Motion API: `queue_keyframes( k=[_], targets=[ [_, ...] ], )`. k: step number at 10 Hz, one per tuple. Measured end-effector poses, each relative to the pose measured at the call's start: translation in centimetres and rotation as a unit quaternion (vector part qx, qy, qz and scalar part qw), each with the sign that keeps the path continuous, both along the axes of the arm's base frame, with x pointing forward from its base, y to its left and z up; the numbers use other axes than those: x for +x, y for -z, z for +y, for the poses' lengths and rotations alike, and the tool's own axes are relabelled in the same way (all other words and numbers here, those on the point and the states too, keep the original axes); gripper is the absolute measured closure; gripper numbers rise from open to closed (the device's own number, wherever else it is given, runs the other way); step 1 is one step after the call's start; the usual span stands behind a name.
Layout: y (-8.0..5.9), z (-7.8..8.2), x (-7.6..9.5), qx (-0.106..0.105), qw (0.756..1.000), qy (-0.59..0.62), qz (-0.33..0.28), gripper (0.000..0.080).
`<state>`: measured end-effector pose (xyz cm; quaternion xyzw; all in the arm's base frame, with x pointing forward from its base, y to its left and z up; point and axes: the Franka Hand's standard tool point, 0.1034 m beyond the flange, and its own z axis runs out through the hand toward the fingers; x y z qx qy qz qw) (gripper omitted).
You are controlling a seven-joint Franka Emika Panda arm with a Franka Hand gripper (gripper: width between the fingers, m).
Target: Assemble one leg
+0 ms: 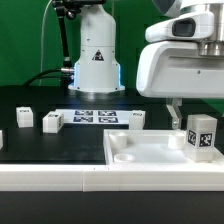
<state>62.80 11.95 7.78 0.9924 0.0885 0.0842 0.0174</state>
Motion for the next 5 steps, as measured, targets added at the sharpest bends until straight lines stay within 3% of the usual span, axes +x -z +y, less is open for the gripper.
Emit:
queue_keyframes(
  k=[1, 2, 5],
  targets=[
    [0.0, -0.01, 0.0, 0.0, 1.0, 0.0, 0.0, 0.0425],
    [0.0, -0.02, 0.0, 0.0, 1.0, 0.0, 0.0, 0.0509],
    [0.01, -0.03, 0.0, 0.003, 1.0, 0.015, 0.0, 0.0509]
  ],
)
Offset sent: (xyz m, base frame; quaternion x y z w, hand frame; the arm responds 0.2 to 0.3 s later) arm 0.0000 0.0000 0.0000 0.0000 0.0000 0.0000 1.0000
